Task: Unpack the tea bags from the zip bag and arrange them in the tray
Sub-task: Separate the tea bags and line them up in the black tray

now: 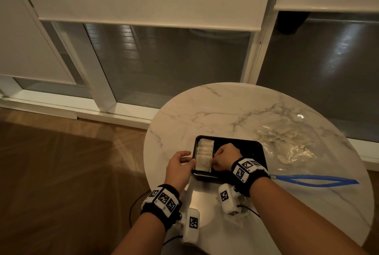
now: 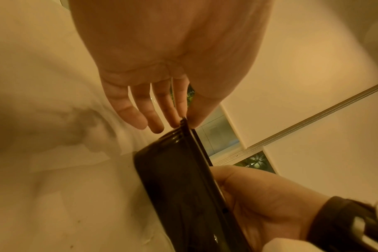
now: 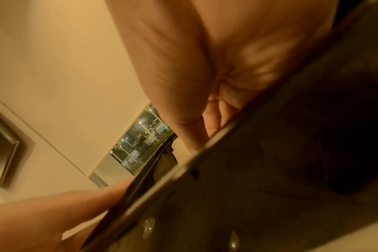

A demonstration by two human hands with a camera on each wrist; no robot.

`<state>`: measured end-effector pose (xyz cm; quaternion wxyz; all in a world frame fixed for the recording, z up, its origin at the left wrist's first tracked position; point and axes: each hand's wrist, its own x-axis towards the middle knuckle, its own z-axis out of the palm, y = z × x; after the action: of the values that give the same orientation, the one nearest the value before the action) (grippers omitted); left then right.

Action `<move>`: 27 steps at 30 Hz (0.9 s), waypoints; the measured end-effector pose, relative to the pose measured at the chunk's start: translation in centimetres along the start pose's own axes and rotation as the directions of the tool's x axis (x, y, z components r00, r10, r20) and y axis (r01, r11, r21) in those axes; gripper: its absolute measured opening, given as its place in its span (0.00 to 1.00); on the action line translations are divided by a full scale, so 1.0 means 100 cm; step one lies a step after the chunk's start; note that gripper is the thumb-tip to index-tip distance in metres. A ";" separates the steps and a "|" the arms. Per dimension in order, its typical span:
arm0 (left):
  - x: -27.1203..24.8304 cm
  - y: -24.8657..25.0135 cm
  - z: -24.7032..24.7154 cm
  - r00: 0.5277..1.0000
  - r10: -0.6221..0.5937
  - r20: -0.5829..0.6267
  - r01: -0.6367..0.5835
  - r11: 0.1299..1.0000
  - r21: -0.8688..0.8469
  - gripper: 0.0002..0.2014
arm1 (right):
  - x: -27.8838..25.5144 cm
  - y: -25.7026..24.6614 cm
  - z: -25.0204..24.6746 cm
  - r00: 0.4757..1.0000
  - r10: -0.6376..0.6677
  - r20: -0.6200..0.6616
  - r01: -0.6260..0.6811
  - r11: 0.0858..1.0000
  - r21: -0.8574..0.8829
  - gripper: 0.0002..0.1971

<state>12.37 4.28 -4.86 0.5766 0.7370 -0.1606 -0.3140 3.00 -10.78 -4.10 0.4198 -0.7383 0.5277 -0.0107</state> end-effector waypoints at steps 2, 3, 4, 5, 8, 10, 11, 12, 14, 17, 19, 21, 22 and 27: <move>-0.003 0.002 0.001 1.000 0.013 -0.022 -0.013 1.000 -0.010 0.13 | -0.002 0.004 -0.006 0.999 0.013 -0.031 -0.009 0.993 0.117 0.05; -0.005 0.003 0.002 0.999 0.028 -0.044 -0.028 1.000 -0.011 0.14 | -0.005 0.007 -0.010 0.999 0.021 -0.050 -0.011 0.982 0.187 0.05; -0.007 0.005 0.002 0.996 0.049 -0.076 -0.050 0.999 -0.011 0.14 | -0.009 0.009 -0.015 0.997 0.025 -0.070 -0.007 0.966 0.259 0.05; -0.011 0.008 0.004 0.990 0.075 -0.119 -0.077 0.997 -0.009 0.14 | -0.014 0.011 -0.020 0.995 0.026 -0.092 0.005 0.946 0.325 0.04; -0.023 0.021 0.014 0.966 0.172 -0.193 -0.174 0.985 0.009 0.11 | -0.035 0.018 -0.036 0.985 0.005 -0.173 0.072 0.899 0.433 0.03; -0.035 0.029 0.026 0.958 0.252 -0.139 -0.247 0.968 0.051 0.07 | -0.051 0.024 -0.047 0.975 -0.006 -0.222 0.115 0.868 0.483 0.04; -0.041 0.033 0.032 0.953 0.290 -0.088 -0.282 0.955 0.091 0.05 | -0.059 0.028 -0.052 0.971 -0.002 -0.240 0.128 0.850 0.511 0.04; -0.046 0.036 0.039 0.944 0.328 -0.025 -0.321 0.936 0.148 0.04 | -0.067 0.032 -0.058 0.968 0.008 -0.250 0.131 0.834 0.536 0.04; -0.055 0.040 0.052 0.914 0.388 0.121 -0.406 0.857 0.318 0.02 | -0.084 0.044 -0.068 0.967 0.026 -0.252 0.126 0.814 0.568 0.03; -0.061 0.034 0.065 0.839 0.438 0.324 -0.542 0.615 0.573 0.06 | -0.103 0.071 -0.079 0.973 0.048 -0.225 0.090 0.822 0.563 0.03; -0.061 0.027 0.070 0.810 0.433 0.396 -0.578 0.473 0.664 0.08 | -0.113 0.091 -0.079 0.980 0.063 -0.187 0.047 0.847 0.530 0.03; -0.061 0.021 0.073 0.810 0.401 0.427 -0.577 0.419 0.701 0.09 | -0.119 0.110 -0.075 0.986 0.081 -0.148 -0.001 0.880 0.475 0.04; -0.061 0.018 0.073 0.812 0.389 0.435 -0.575 0.412 0.707 0.09 | -0.119 0.120 -0.072 0.986 0.093 -0.135 -0.027 0.903 0.428 0.03; -0.060 0.009 0.078 0.817 0.375 0.438 -0.573 0.454 0.682 0.09 | -0.109 0.147 -0.054 0.989 0.090 -0.120 -0.073 0.988 0.135 0.15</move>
<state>2.98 1.78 -3.43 0.2321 0.7968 -0.5458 -0.1158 -15.67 -6.77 -5.23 0.4328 -0.6851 0.5811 -0.0744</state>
